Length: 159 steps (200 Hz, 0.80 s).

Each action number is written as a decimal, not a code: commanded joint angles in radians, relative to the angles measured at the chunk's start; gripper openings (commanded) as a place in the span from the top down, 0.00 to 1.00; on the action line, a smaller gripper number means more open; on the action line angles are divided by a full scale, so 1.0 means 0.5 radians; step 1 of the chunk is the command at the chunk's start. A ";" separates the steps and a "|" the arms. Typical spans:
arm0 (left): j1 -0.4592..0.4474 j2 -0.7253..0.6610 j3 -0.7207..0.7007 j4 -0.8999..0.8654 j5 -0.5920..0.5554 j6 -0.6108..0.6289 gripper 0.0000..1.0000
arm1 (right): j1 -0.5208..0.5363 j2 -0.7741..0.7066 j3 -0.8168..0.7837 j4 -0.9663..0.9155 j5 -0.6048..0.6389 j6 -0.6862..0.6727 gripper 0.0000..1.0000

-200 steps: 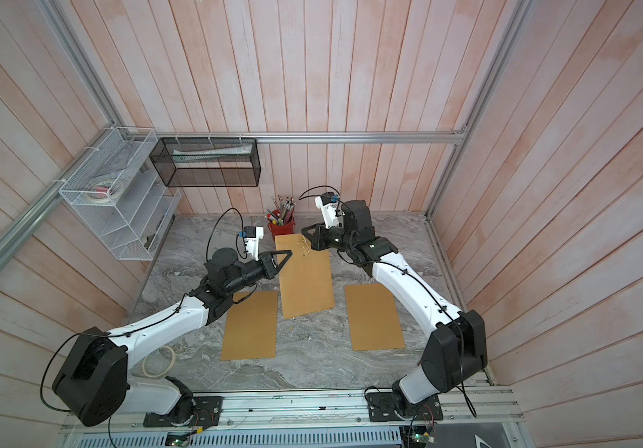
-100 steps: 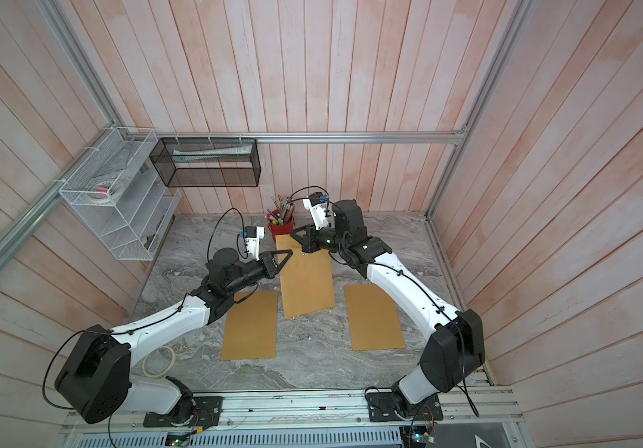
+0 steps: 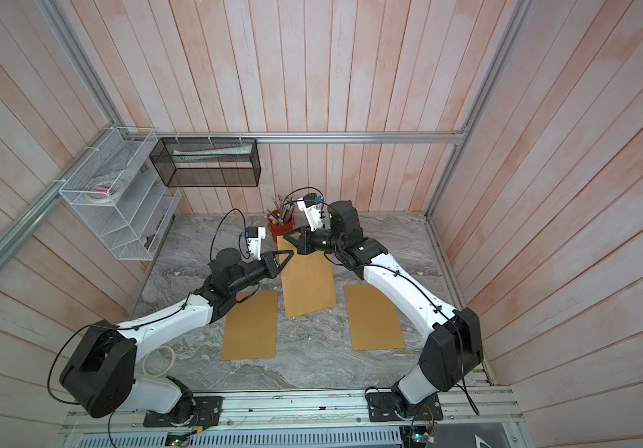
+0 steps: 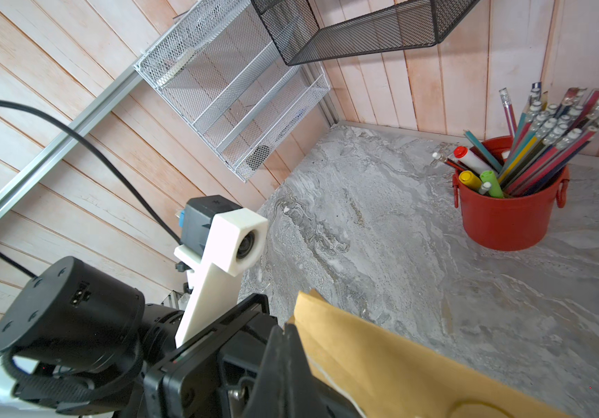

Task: Open the file bag

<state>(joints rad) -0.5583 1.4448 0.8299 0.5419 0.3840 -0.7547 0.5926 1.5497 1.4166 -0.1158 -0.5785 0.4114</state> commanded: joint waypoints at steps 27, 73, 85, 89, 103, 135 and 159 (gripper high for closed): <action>0.051 0.004 0.070 0.082 -0.041 -0.028 1.00 | 0.011 -0.058 -0.105 0.063 0.003 0.036 1.00; 0.079 -0.010 0.095 0.069 -0.057 -0.031 1.00 | 0.003 -0.146 -0.307 0.090 0.033 0.075 1.00; 0.083 -0.021 0.089 0.072 -0.067 -0.031 1.00 | 0.001 -0.161 -0.356 0.089 0.031 0.085 1.00; 0.086 -0.025 0.085 0.072 -0.069 -0.031 1.00 | -0.002 -0.165 -0.372 0.090 0.031 0.088 1.00; 0.092 -0.040 0.083 0.070 -0.074 -0.030 1.00 | -0.002 -0.185 -0.423 0.093 0.039 0.097 1.00; 0.110 -0.061 0.079 0.066 -0.069 -0.024 1.00 | -0.016 -0.220 -0.521 0.109 0.063 0.128 1.00; 0.122 -0.079 0.080 0.055 -0.068 -0.021 1.00 | -0.029 -0.243 -0.573 0.112 0.075 0.146 1.00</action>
<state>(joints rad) -0.5056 1.4399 0.8471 0.5537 0.3576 -0.7647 0.5880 1.4616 1.1507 -0.0757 -0.5594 0.4683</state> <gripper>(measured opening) 0.051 0.043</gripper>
